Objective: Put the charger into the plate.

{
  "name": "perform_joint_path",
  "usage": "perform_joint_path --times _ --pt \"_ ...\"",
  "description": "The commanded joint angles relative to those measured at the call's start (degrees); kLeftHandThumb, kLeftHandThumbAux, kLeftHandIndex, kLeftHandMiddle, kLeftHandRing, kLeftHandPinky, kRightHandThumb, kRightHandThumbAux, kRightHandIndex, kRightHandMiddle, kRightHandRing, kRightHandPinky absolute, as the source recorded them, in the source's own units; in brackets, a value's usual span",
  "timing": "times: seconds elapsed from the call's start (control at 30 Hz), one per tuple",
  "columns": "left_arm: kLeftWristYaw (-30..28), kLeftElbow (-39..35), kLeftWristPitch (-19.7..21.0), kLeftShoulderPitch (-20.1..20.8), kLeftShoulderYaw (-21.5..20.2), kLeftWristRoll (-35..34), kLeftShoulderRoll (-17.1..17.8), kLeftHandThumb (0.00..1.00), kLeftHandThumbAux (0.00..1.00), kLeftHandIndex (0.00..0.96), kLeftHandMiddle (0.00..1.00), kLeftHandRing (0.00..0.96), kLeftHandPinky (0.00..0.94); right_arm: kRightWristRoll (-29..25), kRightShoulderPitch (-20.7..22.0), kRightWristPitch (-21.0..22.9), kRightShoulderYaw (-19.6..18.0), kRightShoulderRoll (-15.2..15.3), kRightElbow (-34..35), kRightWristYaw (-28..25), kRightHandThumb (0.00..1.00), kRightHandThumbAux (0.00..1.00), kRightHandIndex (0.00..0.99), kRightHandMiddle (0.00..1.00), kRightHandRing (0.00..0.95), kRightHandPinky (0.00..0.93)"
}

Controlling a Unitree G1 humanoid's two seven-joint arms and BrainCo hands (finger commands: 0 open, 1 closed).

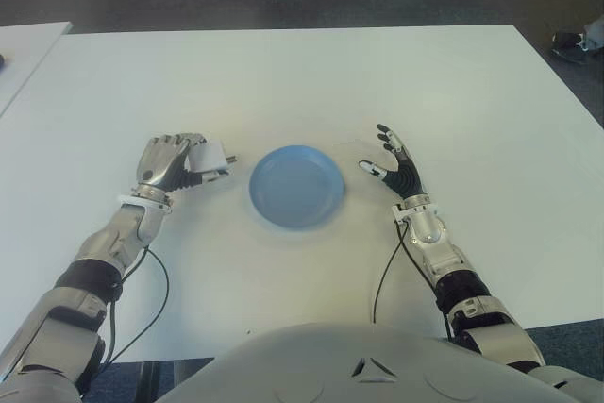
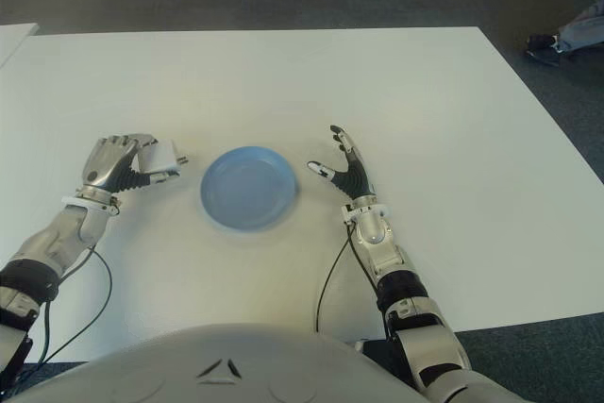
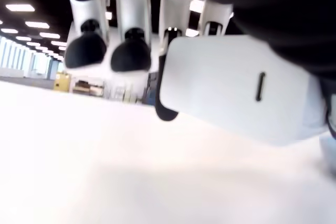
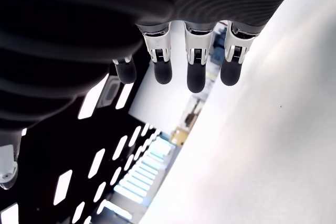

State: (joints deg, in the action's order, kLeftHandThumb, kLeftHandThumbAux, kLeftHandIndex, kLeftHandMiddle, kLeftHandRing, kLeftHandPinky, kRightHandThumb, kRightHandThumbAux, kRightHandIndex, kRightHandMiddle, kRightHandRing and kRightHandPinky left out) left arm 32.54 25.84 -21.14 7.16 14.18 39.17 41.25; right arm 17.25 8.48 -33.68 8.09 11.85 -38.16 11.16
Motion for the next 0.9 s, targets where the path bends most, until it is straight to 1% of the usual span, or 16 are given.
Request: perform_joint_path --times 0.03,0.17,0.3,0.5,0.67,0.9 --pt "-8.56 -12.76 4.68 -3.5 -2.62 -1.38 0.04 0.727 0.695 0.444 0.847 0.848 0.801 0.59 -5.44 2.89 1.27 -1.35 -4.06 -0.54 0.041 0.459 0.0 0.021 0.078 0.106" --pt "-15.08 -21.17 8.14 -5.38 -3.49 -0.7 -0.13 0.729 0.694 0.445 0.843 0.843 0.797 -0.53 -5.19 4.2 0.89 -1.54 -3.91 -2.15 0.038 0.453 0.0 0.013 0.064 0.101" --pt "-18.79 -25.2 9.72 -6.66 -3.98 -0.32 -0.66 0.731 0.693 0.445 0.842 0.839 0.814 -1.94 -5.19 5.55 0.44 -1.84 -3.53 -4.08 0.039 0.443 0.0 0.002 0.043 0.102" --pt "-21.65 -28.97 10.56 -7.63 -3.84 1.16 -1.94 0.731 0.693 0.445 0.847 0.839 0.826 -3.8 -5.32 8.01 -0.18 -2.2 -2.28 -6.49 0.031 0.443 0.0 0.0 0.02 0.087" --pt "-23.34 -30.81 10.77 -8.4 -3.81 1.65 -2.84 0.728 0.694 0.445 0.843 0.833 0.815 -4.65 -5.55 9.26 -0.36 -2.33 -1.38 -7.49 0.021 0.438 0.0 0.0 0.004 0.075" --pt "-24.32 -31.26 10.68 -9.08 -0.64 3.99 -6.11 0.727 0.695 0.445 0.84 0.833 0.829 -5.49 -5.83 10.26 -0.64 -2.57 -0.76 -8.44 0.025 0.431 0.0 0.0 0.0 0.085"
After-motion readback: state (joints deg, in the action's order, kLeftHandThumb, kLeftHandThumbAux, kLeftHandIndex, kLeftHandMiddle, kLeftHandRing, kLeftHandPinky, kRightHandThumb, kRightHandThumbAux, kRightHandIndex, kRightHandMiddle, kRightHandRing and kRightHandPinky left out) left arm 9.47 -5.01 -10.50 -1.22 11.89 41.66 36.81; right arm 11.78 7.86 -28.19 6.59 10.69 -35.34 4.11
